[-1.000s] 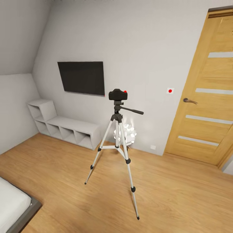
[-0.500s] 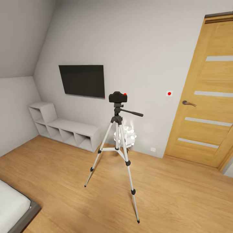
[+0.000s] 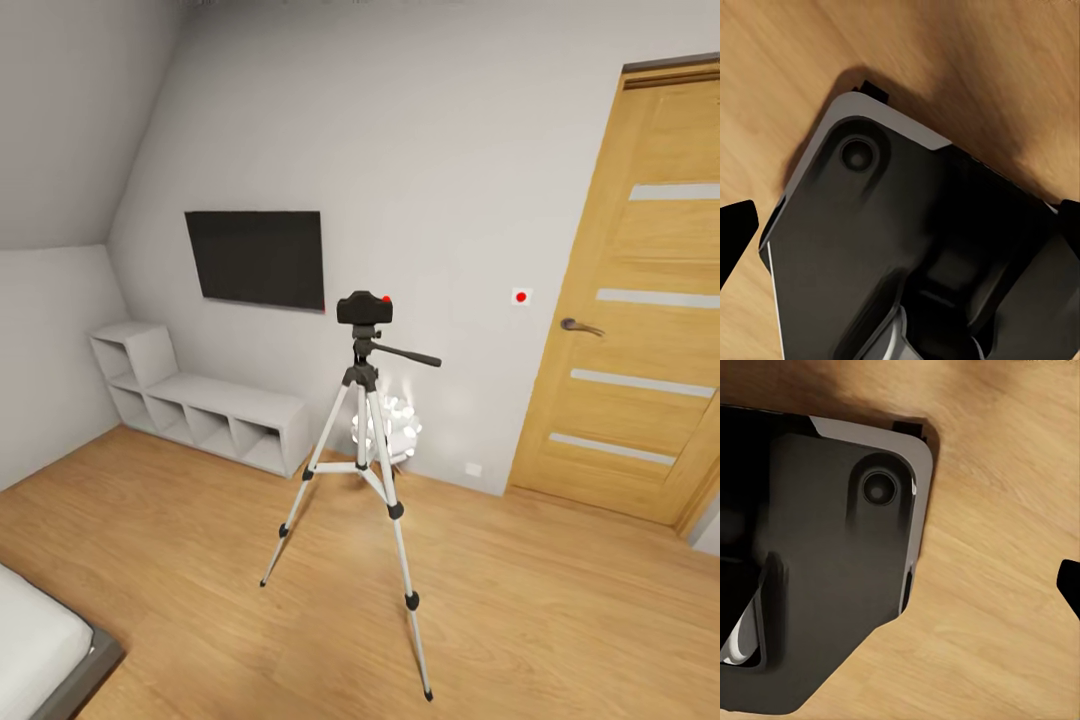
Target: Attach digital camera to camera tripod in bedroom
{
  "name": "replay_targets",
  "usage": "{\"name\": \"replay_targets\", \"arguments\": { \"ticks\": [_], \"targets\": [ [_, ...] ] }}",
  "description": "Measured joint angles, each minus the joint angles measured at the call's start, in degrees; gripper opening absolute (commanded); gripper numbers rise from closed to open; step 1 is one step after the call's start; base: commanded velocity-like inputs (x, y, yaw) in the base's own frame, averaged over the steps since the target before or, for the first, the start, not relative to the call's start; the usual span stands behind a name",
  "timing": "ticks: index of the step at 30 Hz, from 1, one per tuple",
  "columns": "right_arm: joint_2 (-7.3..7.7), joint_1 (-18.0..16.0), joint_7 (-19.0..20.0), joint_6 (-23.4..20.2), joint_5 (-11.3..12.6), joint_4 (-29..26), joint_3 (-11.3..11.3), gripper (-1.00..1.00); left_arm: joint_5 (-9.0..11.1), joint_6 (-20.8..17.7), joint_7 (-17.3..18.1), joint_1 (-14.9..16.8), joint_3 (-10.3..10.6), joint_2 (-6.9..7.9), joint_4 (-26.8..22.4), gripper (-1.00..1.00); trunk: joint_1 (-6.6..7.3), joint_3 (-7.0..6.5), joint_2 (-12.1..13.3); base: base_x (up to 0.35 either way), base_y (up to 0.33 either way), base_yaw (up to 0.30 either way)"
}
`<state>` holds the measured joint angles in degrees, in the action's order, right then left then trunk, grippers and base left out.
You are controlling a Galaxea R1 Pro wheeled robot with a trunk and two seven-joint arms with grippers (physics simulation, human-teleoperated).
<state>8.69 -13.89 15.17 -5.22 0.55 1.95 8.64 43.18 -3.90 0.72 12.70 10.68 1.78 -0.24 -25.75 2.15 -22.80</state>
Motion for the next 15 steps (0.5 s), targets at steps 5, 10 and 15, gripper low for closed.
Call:
{"name": "replay_targets", "arguments": {
  "ticks": [5, 10, 15],
  "targets": [
    [0.00, 0.0, 0.0, 0.0, 0.0, 0.0, 0.0, 1.00, 0.0, 0.0, 0.0, 0.0, 0.0, 0.03, 0.0, 1.00, 0.00, -0.47, 0.0, 0.000, 0.000, 0.000],
    [0.00, 0.0, 0.0, 0.0, 0.0, 0.0, 0.0, 1.00, 0.0, 0.0, 0.0, 0.0, 0.0, 0.04, 0.0, 1.00, 0.00, -0.93, 0.0, 0.000, 0.000, 0.000],
    [0.00, 0.0, 0.0, 0.0, 0.0, 0.0, 0.0, 1.00, 0.0, 0.0, 0.0, 0.0, 0.0, 0.04, 0.0, 1.00, -0.01, -1.35, 0.0, 0.000, 0.000, 0.000]
  ]
}}
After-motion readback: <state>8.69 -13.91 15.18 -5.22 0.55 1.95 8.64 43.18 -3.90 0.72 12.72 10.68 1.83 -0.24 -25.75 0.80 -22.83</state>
